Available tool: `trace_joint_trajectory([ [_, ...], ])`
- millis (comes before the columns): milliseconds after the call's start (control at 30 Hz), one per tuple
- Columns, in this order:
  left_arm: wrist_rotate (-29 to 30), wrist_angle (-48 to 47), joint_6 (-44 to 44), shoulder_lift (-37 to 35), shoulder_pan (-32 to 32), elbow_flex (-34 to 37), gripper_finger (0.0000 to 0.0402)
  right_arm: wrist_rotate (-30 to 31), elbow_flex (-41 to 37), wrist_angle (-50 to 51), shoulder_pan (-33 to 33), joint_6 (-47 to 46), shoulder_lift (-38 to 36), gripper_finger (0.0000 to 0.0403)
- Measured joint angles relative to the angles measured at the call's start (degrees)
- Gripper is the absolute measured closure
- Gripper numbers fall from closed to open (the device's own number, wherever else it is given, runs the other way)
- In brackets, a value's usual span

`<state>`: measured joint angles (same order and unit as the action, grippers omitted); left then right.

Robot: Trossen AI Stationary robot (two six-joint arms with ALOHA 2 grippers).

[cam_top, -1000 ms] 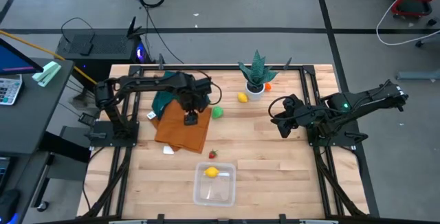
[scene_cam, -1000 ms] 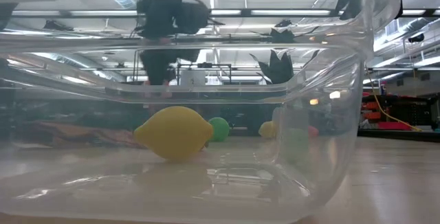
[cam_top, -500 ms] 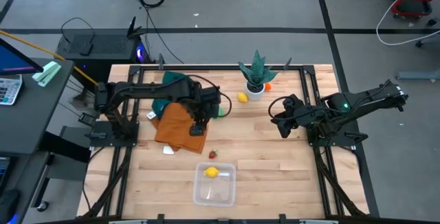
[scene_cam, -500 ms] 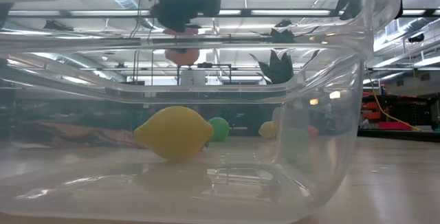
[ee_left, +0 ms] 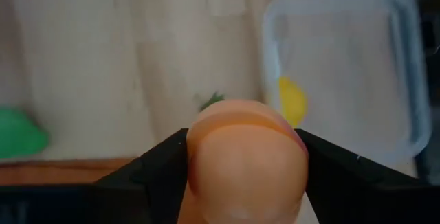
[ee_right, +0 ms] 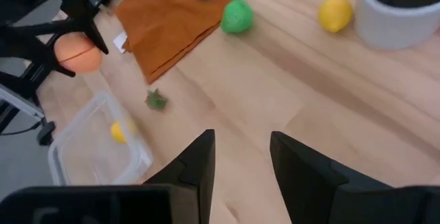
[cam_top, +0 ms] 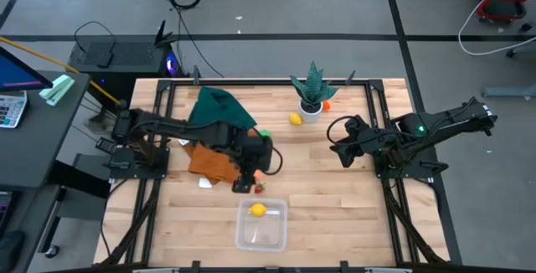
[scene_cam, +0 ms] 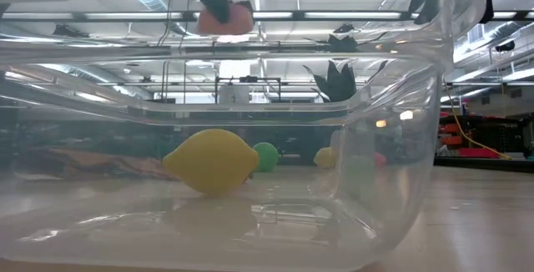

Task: Pick and placing Produce into tupperware
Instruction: Put the pink peach into the transparent bin

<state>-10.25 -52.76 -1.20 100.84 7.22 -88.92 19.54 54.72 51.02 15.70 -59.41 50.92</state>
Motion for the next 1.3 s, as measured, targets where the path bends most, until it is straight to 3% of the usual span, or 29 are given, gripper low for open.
trace_joint_trajectory([
  [167, 0.1, 6.7, -10.1, 0.0, 4.8, 0.0, 0.0147, -3.0, 0.0, 0.0, 3.3, -1.1, 0.0, 0.0294],
  [400, 1.7, 17.3, -20.1, 0.1, 11.7, 0.0, 0.0159, -4.7, 0.0, 0.0, 14.9, -7.3, 0.1, 0.0294],
  [667, 4.6, 19.2, -26.5, 3.5, 17.9, 0.0, 0.0153, 3.1, 0.0, 0.0, 30.4, -18.2, 3.2, 0.0294],
  [967, 4.3, 22.2, -27.8, 9.6, 19.7, 0.0, 0.0149, 7.8, 0.0, -0.2, 40.0, -28.5, 11.0, 0.0294],
  [1300, 4.2, 16.9, -23.7, 12.3, 18.6, 0.0, 0.0154, 8.5, 0.0, -0.6, 42.0, -35.1, 19.9, 0.0294],
])
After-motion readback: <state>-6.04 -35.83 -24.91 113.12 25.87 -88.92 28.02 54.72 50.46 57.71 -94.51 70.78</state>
